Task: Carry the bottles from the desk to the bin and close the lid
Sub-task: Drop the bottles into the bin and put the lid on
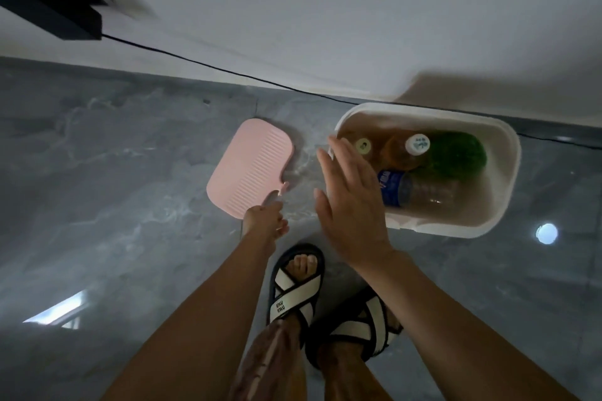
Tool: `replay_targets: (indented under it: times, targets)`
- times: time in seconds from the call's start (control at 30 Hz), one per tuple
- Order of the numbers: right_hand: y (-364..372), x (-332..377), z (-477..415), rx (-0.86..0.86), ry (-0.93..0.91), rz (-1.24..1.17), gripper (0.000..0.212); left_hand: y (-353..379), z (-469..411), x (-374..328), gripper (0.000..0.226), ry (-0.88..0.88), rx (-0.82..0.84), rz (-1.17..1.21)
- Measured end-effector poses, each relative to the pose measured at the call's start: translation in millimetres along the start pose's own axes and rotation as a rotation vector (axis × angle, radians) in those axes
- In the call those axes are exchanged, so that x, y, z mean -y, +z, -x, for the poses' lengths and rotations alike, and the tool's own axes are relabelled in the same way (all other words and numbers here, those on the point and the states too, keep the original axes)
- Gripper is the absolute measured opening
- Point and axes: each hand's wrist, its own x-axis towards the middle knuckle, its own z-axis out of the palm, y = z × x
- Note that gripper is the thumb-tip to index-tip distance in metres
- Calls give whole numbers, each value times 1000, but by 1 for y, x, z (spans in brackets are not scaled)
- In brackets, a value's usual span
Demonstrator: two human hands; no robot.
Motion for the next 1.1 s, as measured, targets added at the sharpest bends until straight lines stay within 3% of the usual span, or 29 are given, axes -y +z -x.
replay_targets:
  times: [0.2, 0.4, 0.47, 0.57, 0.73, 0.87, 1.1]
  targets:
    - [22, -17, -4, -67, -108, 39, 46, 29, -44, 0, 19, -22, -41, 197]
    - [29, -21, -4, -113, -119, 38, 47, 44, -71, -7, 4, -101, 27, 402]
    - [30, -21, -4, -126, -119, 41, 47, 49, -74, -7, 9, -85, 53, 391]
    - [28, -21, -3, -111, -130, 17, 47, 47, -71, -4, 20, -53, -40, 392]
    - [7, -19, 7, -50, -95, -67, 47, 18, -31, 4, 16, 43, -159, 430]
    - [-21, -33, 33, -46, 72, -29, 48, -9, 24, 14, 17, 173, -175, 355]
    - [-78, -85, 75, -78, 608, -5, 59, -33, 120, 40, 23, 348, -291, 263]
